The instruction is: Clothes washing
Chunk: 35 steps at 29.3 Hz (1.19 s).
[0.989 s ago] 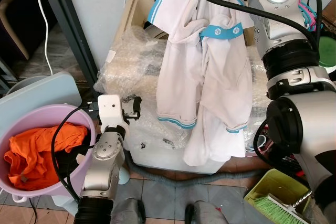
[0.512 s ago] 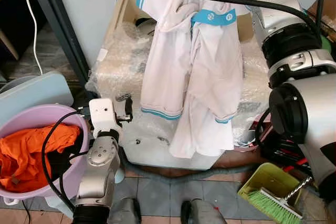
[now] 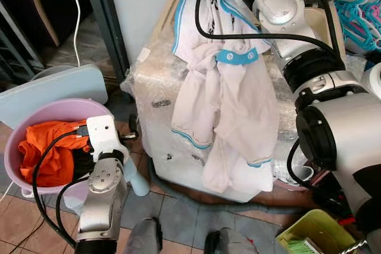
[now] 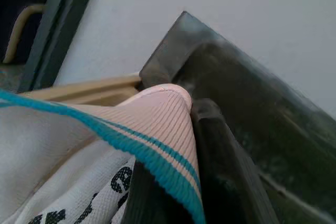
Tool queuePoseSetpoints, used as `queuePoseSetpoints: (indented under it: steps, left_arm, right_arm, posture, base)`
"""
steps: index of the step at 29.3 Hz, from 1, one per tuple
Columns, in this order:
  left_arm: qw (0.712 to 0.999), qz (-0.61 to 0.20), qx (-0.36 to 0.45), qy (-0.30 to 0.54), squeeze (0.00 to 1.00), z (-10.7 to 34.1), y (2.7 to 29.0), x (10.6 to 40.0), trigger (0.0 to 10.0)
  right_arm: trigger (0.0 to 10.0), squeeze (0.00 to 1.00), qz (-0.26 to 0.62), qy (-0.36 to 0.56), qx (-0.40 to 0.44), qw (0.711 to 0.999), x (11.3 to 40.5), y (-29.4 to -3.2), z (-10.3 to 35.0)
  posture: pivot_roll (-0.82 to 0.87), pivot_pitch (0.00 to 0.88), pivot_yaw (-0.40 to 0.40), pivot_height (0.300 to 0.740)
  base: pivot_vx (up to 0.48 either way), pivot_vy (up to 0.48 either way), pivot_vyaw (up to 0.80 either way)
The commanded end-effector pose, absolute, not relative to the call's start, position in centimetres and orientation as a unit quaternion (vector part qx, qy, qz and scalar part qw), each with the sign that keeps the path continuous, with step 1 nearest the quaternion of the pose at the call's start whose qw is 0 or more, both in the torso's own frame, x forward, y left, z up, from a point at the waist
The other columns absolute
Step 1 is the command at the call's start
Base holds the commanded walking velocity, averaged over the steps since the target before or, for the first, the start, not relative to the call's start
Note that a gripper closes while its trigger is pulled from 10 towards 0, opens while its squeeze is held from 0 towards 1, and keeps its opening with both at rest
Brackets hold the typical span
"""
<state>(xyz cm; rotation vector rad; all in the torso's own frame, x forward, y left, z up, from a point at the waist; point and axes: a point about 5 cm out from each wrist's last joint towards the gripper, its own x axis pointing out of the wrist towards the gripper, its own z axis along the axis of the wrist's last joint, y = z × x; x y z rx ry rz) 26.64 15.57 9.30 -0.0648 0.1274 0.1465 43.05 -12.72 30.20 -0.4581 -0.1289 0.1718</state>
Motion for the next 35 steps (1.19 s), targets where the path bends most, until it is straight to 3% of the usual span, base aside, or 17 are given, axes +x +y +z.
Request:
queuePoseSetpoints:
  steps: [1,7,14,18,19,21,22,24,28,32,35]
  left_arm:
    - [0.994,0.078,-0.028,0.066,0.00,9.4,15.6,26.6,10.0]
    - [0.994,0.075,-0.030,0.070,0.00,9.4,15.4,26.6,10.0]
    - [0.995,0.066,-0.027,0.074,0.00,9.4,15.2,26.9,10.0]
    - [0.995,0.061,-0.024,0.073,0.00,9.5,15.1,27.1,10.0]
    - [0.995,0.061,-0.024,0.072,0.00,9.6,15.1,27.1,10.0]
    - [0.995,0.063,-0.023,0.071,0.00,9.6,15.1,27.0,10.0]
    - [0.995,0.069,-0.023,0.070,0.00,9.7,15.3,26.7,10.0]
    - [0.994,0.074,-0.021,0.074,0.00,9.6,15.4,26.3,10.0]
    - [0.993,0.082,-0.021,0.078,0.00,9.4,15.7,25.6,10.0]
    - [0.993,0.088,-0.022,0.076,0.00,9.4,15.6,25.6,10.0]
    - [0.993,0.087,-0.024,0.075,0.00,9.7,15.3,25.6,10.0]
  right_arm:
    - [10.0,0.00,0.041,-0.013,-0.168,0.985,43.2,-14.6,29.2]
    - [10.0,0.00,-0.028,0.058,-0.149,0.987,42.7,-18.2,25.2]
    - [10.0,0.00,0.021,0.075,-0.155,0.985,42.6,-18.5,24.9]
    - [10.0,0.00,0.024,0.040,-0.230,0.972,42.8,-18.8,27.5]
    - [10.0,0.00,-0.007,-0.007,-0.264,0.964,42.8,-19.5,30.6]
    - [10.0,0.00,-0.019,-0.040,-0.267,0.963,42.7,-19.7,32.8]
    - [10.0,0.00,-0.034,-0.101,-0.273,0.956,42.2,-19.7,36.7]
    - [10.0,0.00,-0.047,-0.159,-0.282,0.945,41.5,-19.4,40.0]
    - [10.0,0.00,-0.074,-0.232,-0.313,0.918,40.6,-18.7,43.2]
    - [10.0,0.00,-0.058,-0.216,-0.326,0.919,41.1,-18.1,41.6]
    - [10.0,0.00,-0.018,-0.164,-0.383,0.909,42.2,-17.5,36.5]
  posture:
    - [0.04,0.088,-0.042,0.740]
    - [0.03,0.092,-0.036,0.740]
    - [0.01,0.096,-0.020,0.740]
    - [0.02,0.099,-0.020,0.740]
    - [0.03,0.102,-0.025,0.740]
    - [0.03,0.108,-0.030,0.740]
    - [0.04,0.118,-0.037,0.740]
    - [0.04,0.126,-0.042,0.740]
    - [0.05,0.149,-0.056,0.740]
    - [0.05,0.151,-0.061,0.740]
    - [0.06,0.160,-0.058,0.740]
  base:
    - [0.000,0.000,0.00]
    - [0.000,0.000,0.00]
    - [0.000,0.000,0.00]
    - [0.000,0.000,0.00]
    - [0.000,0.000,0.00]
    - [0.000,0.000,0.00]
    - [0.000,0.000,0.00]
    - [0.000,0.000,0.00]
    - [0.000,0.000,0.00]
    - [0.000,0.000,0.00]
    - [0.000,0.000,0.00]
